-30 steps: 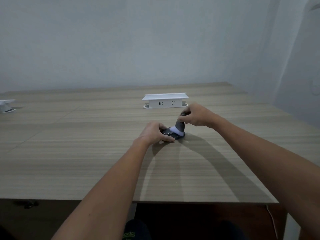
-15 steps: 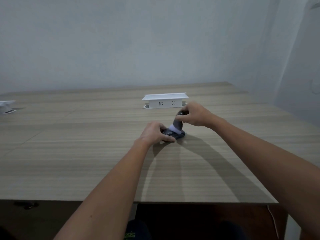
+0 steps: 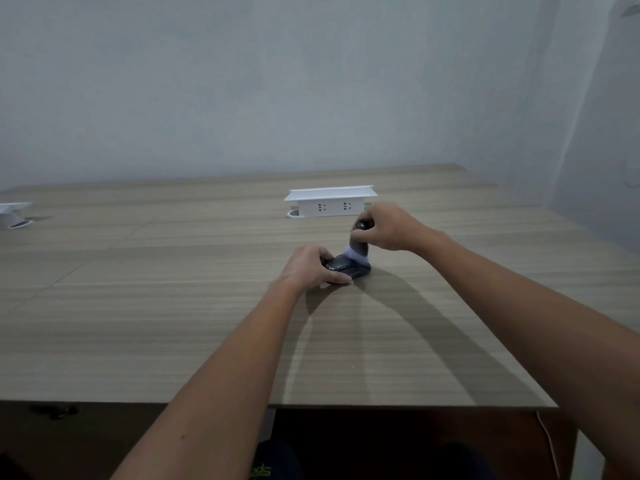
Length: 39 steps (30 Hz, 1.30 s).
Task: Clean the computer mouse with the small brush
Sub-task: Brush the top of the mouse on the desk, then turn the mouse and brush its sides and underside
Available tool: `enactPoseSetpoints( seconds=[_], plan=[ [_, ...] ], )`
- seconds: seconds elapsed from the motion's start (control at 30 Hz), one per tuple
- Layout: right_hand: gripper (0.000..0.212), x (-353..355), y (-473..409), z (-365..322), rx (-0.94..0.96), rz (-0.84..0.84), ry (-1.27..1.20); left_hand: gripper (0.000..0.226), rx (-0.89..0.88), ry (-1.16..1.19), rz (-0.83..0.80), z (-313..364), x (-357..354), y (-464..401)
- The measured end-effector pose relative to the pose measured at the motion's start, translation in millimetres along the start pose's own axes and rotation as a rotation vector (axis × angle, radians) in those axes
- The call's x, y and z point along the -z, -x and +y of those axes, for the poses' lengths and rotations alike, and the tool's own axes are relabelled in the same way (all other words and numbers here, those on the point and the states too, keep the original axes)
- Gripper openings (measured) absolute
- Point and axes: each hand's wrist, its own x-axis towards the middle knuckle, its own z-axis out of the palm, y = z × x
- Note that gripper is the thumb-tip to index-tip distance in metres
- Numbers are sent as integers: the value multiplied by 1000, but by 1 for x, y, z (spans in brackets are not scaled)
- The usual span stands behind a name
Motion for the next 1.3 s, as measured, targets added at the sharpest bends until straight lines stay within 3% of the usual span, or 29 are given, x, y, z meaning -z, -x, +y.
enactPoseSetpoints(
  seconds=[0.4, 0.53, 0.6, 0.73, 0.87, 0.97, 1.07, 1.3],
  plan=[
    [19, -3, 2, 6, -56, -34, 16, 50, -1, 14, 3, -1, -1, 1],
    [18, -1, 2, 8, -75, 53, -76, 47, -4, 23, 13, -3, -2, 0],
    [18, -1, 3, 6, -85, 4, -175, 44, -8, 17, 14, -5, -2, -1],
    [21, -1, 2, 9, -178, 16, -108, 48, -7, 27, 12, -4, -2, -1],
    [17, -1, 1, 4, -111, 21, -157, 47, -16, 40, -7, -6, -1, -2],
    [18, -5, 0, 6, -166, -32, -90, 49, -21, 41, -14, -6, 0, -2],
    [19, -5, -2, 7, -166, 34, -102, 48, -24, 42, -17, -5, -1, -1],
    [20, -5, 4, 15, -185, 15, -120, 48, -21, 33, -7, -5, 0, 0]
  ],
)
